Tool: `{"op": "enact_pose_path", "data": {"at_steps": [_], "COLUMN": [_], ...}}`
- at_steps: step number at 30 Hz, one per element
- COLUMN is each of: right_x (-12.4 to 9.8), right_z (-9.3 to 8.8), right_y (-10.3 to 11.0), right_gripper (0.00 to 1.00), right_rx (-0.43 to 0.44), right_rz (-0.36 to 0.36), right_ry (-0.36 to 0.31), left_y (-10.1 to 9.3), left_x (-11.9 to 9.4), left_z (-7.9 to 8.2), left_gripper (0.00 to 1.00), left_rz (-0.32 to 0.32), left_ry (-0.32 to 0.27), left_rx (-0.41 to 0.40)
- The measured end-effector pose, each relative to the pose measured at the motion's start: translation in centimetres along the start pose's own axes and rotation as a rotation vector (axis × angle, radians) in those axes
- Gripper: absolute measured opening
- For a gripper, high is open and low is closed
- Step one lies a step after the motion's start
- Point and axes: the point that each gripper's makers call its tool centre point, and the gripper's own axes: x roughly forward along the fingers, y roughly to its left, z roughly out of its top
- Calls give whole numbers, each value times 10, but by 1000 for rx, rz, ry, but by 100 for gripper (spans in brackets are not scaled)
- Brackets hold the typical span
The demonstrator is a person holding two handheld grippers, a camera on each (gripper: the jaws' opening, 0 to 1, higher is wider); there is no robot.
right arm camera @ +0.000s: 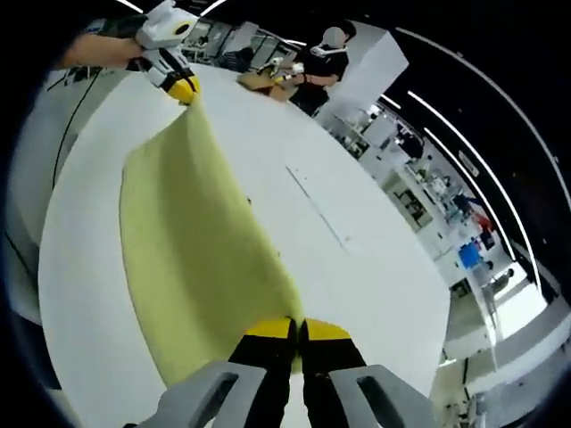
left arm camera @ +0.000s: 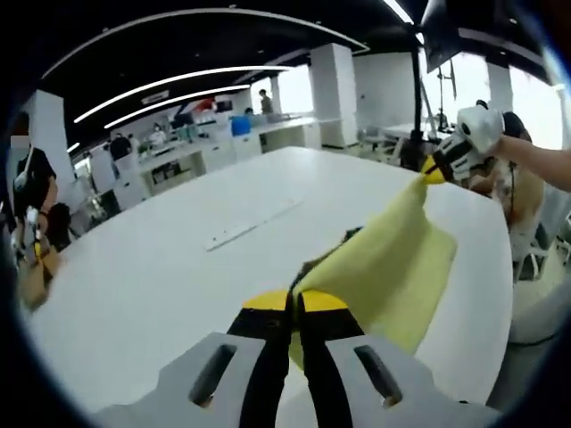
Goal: Fold the garment on the visible template until the final outline fits inside the template.
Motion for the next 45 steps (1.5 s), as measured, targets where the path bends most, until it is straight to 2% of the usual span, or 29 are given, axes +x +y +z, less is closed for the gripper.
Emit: {"op": "enact_pose_path", "data": {"at_steps": [5, 7, 10, 12, 20, 29, 34, 39, 45], "right_x": [11, 18, 28, 36, 63, 92, 100, 105, 107], "right_z": [-1, -4, -9, -12, -26, -39, -45, -53, -55], "right_y": [-3, -2, 1, 2, 7, 12, 15, 13, 15], "right_gripper": [0, 0, 0, 0, 0, 0, 0, 2, 2], "right_rx": [54, 59, 82, 89, 124, 161, 177, 186, 181], "right_rz": [-1, 5, 23, 28, 76, 114, 133, 126, 123], "right_ry": [-9, 3, 16, 28, 75, 110, 123, 144, 132], "left_y": [6, 6, 8, 9, 16, 27, 32, 33, 34], "left_x": [11, 16, 26, 32, 55, 75, 84, 87, 87], "left_z": [-12, -17, -30, -34, -53, -77, -89, -95, -96], "left_gripper": [0, 0, 0, 0, 0, 1, 1, 3, 4], "left_rz": [3, -11, -8, -4, 0, -3, -4, -8, -8], "left_ry": [33, 42, 94, 107, 166, 203, 210, 221, 218], "left_rx": [-14, 3, 42, 73, 93, 29, -28, -28, -25]}}
